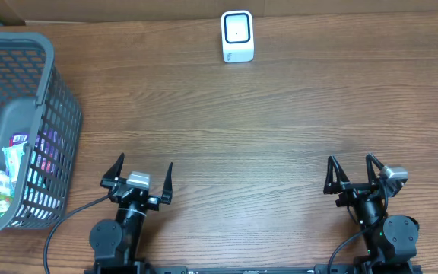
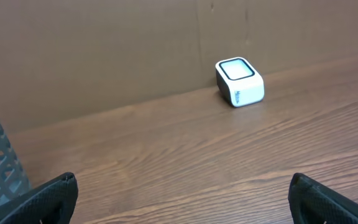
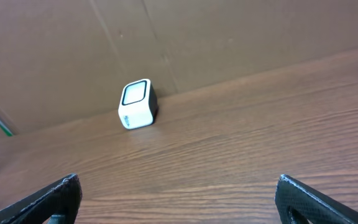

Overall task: Scan the item barcode
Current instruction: 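Reach the left gripper into the grey basket toward the green-white pack, then grasp the green-white snack pack and carry it toward the scanner, then release the green-white pack on the table near the scanner, then move the left gripper back into the basket toward the purple bag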

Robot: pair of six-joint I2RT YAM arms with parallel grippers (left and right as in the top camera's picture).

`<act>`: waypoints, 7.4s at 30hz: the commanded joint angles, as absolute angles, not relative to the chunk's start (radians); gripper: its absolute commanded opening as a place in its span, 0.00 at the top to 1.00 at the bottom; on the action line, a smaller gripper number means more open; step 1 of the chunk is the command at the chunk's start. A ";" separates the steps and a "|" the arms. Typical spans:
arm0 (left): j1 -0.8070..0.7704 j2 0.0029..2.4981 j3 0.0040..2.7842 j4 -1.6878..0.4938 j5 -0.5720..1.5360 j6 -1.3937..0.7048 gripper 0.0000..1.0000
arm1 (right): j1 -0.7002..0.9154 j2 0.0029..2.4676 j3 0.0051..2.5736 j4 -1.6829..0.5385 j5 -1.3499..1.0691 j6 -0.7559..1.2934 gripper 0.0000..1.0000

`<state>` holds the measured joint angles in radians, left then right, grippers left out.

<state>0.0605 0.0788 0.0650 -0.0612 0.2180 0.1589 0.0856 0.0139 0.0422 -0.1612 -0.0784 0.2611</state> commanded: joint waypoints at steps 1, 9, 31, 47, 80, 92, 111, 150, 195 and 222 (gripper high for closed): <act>0.058 0.157 0.147 -0.072 0.250 0.133 0.00 | 0.091 0.003 0.098 -0.178 -0.097 0.255 0.00; 0.059 0.459 0.403 -0.168 0.327 0.134 0.00 | 0.091 0.008 0.217 -0.306 -0.099 0.228 0.00; 0.058 1.284 1.612 -1.103 0.503 0.122 0.00 | 0.091 0.782 1.011 -0.795 -0.238 0.227 0.00; 0.294 1.353 1.941 -1.181 0.027 -0.178 0.00 | 0.091 1.097 1.163 -0.852 -0.339 0.228 0.00; 0.792 1.809 1.719 -1.221 -0.094 -0.402 0.03 | 0.091 1.179 1.162 -0.878 -0.335 0.204 0.00; 0.773 1.811 1.404 -0.930 -0.064 -0.324 0.05 | 0.091 1.179 1.158 -0.878 -0.335 0.204 0.00; 0.771 1.795 1.470 -0.949 -0.073 -0.325 0.96 | 0.091 1.179 1.158 -0.877 -0.334 0.204 0.00; -0.266 1.827 1.577 -0.970 0.178 -0.321 0.96 | 0.091 1.179 1.158 -0.878 -0.334 0.204 0.00; -0.076 1.657 2.196 -1.318 0.080 -0.231 0.27 | 0.091 1.179 1.158 -0.878 -0.334 0.204 0.00; 0.703 1.811 2.180 -1.418 -0.011 -0.486 0.00 | 0.091 1.179 1.158 -0.878 -0.334 0.204 0.00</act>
<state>0.6968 1.7451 2.1838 -1.3983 -0.0154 -0.4671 0.0856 1.1786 1.1389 -0.8829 -0.3336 0.2089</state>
